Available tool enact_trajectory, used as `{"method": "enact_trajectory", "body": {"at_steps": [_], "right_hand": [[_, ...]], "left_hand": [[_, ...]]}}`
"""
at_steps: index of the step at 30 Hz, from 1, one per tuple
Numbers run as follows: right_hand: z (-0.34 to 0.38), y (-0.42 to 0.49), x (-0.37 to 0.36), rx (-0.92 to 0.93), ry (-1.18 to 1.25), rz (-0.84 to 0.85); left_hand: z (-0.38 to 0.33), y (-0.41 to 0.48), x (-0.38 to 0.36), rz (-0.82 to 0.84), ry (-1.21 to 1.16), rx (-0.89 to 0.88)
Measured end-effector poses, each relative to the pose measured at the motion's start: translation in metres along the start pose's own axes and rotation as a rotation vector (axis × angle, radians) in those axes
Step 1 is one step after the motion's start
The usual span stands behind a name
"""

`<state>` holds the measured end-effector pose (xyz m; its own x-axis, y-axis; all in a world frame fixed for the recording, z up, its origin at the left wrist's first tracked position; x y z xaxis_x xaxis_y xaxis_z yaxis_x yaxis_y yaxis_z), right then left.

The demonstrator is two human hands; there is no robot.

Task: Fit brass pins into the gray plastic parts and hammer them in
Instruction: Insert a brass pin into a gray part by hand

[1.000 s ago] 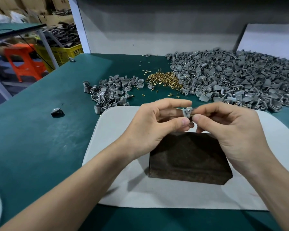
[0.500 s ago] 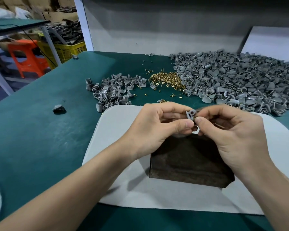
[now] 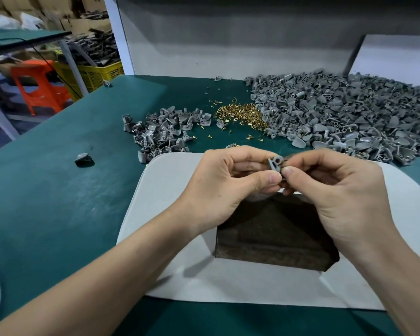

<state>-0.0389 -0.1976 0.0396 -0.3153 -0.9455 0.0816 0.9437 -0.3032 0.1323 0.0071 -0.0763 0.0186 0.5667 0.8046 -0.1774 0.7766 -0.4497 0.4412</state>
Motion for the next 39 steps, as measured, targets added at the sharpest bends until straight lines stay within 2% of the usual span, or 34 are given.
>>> {"method": "enact_trajectory", "body": {"at_steps": [15, 24, 34, 39], "right_hand": [[-0.008, 0.003, -0.005, -0.094, 0.097, 0.082], [-0.009, 0.006, -0.003, -0.075, 0.021, 0.110], [-0.009, 0.006, -0.004, -0.069, 0.053, 0.121], [-0.013, 0.009, -0.003, -0.149, 0.175, 0.195]], "left_hand": [[-0.003, -0.001, -0.001, 0.019, 0.049, -0.029], [-0.003, -0.001, -0.003, 0.042, 0.059, -0.047], [-0.004, -0.002, -0.002, 0.023, 0.047, -0.058], [-0.005, -0.001, -0.004, 0.040, 0.011, -0.062]]}}
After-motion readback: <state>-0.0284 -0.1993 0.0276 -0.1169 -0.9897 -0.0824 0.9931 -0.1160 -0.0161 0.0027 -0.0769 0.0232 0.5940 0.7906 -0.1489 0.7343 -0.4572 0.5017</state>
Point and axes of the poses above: each hand's wrist, its own y-axis towards the middle knuckle, its own x-axis out of the back of the hand, z = x × y, the point moved 9 cm from there along y, towards the middle knuckle, and after that the axes turned 14 degrees about -x, right-handed, at the moved point
